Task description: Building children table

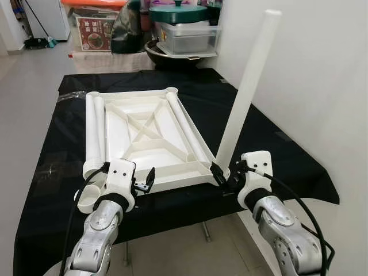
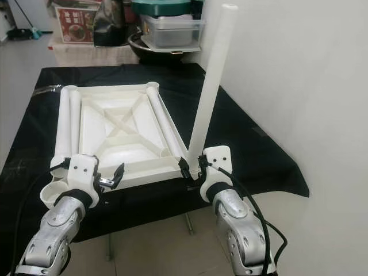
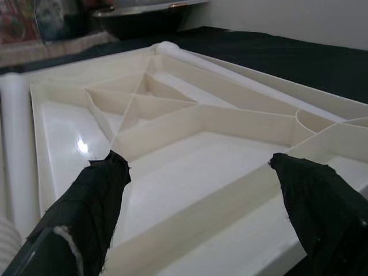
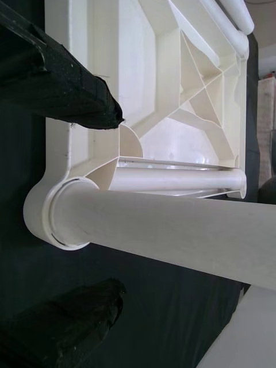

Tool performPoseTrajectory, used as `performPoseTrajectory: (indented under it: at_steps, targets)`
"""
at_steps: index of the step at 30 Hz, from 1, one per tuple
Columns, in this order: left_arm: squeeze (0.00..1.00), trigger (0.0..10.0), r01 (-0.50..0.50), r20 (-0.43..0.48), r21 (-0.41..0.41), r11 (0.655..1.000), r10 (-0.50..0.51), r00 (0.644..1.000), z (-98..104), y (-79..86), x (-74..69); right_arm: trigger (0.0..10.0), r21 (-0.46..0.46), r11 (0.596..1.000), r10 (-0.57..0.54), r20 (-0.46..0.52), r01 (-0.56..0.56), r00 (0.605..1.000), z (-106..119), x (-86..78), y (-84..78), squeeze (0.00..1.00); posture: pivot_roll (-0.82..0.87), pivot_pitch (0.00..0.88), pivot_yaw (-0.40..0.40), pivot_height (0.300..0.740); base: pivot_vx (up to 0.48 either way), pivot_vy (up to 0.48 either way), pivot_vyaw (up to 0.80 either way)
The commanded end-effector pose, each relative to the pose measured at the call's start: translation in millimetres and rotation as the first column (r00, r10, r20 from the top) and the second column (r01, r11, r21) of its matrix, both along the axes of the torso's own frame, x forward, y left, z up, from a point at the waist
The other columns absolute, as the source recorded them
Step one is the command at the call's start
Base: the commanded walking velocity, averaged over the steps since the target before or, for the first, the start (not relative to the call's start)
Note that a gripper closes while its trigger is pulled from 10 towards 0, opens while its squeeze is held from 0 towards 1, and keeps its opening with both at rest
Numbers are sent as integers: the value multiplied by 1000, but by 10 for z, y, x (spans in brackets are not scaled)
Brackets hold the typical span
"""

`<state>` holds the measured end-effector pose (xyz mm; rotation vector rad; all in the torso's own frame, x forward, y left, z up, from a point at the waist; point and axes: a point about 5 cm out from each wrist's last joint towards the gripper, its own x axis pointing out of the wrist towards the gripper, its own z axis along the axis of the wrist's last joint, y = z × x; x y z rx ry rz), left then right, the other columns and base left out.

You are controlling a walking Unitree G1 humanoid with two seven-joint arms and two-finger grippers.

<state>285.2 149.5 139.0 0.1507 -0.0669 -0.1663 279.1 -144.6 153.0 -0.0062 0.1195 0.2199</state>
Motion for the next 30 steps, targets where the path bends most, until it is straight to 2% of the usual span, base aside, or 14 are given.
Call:
performPoseTrajectory:
  at_steps: [1, 3, 6, 7, 9, 10, 12, 15, 17, 21, 22, 24, 29, 30]
  targets:
    - [0, 10000, 15, 53, 103, 995, -20, 998, 99, -8, -3, 10000, 7, 1000, 9, -4, -9, 1000, 6, 25, 31, 0, 34, 0, -74, 740, 0, 0, 0]
    - [0, 10000, 15, 53, 103, 995, -20, 998, 99, -8, -3, 10000, 7, 1000, 9, -4, -9, 1000, 6, 25, 31, 0, 34, 0, -74, 740, 0, 0, 0]
    - [0, 10000, 9, 83, 343, 939, -40, 996, 251, 122, -22, 10000, 38, 999, 31, 19, -31, 999, 76, 117, 84, 0, 50, 0, -81, 740, 0, 0, 0]
    - [0, 10000, 9, 83, 343, 939, -40, 996, 251, 122, -22, 10000, 38, 999, 31, 19, -31, 999, 76, 117, 84, 0, 50, 0, -81, 740, 0, 0, 0]
    - [0, 10000, -29, 58, 478, 878, 1, 998, 294, 324, -68, 10000, 58, 997, 41, 20, -42, 999, 103, 174, 88, 0, 73, 0, -90, 740, 0, 0, 0]
    - [0, 10000, -29, 58, 478, 878, 1, 998, 294, 324, -68, 10000, 58, 997, 41, 20, -42, 999, 103, 174, 88, 0, 73, 0, -90, 740, 0, 0, 0]
    - [0, 10000, -39, 28, 564, 825, 28, 999, 313, 468, -123, 10000, 70, 996, 50, 15, -51, 999, 112, 205, 85, 0, 85, 0, -96, 740, 0, 0, 0]
    - [0, 10000, -37, 14, 610, 792, 37, 999, 318, 528, -145, 10000, 74, 996, 53, 12, -53, 999, 112, 219, 90, 0, 90, 0, -98, 740, 0, 0, 0]
    - [0, 10000, -8, -26, 703, 711, 37, 999, 296, 620, -167, 10000, 98, 993, 69, -1, -69, 998, 96, 235, 141, 0, 99, 0, -102, 740, 0, 0, 0]
    - [0, 10000, 7, -42, 722, 692, 34, 999, 284, 637, -169, 10000, 107, 991, 76, -5, -75, 997, 92, 238, 163, 0, 99, 0, -102, 740, 0, 0, 0]
    - [0, 10000, 42, -71, 742, 669, 16, 997, 261, 618, -155, 10000, 118, 989, 94, -13, -92, 995, 77, 247, 224, 0, 102, 0, -104, 740, 0, 0, 0]
    - [0, 10000, 58, -91, 752, 657, 15, 996, 250, 609, -144, 10000, 132, 986, 109, -24, -105, 994, 68, 249, 253, 0, 96, 0, -100, 740, 0, 0, 0]
    - [0, 10000, 62, -101, 758, 649, 23, 995, 246, 617, -144, 10000, 139, 984, 112, -28, -107, 993, 64, 250, 253, 0, 96, 0, -100, 740, 0, 0, 0]
    - [0, 10000, 49, -119, 799, 600, 77, 990, 235, 720, -129, 10000, 170, 981, 105, -56, -95, 993, 29, 263, 224, 0, 98, 0, -97, 740, 0, 0, 0]
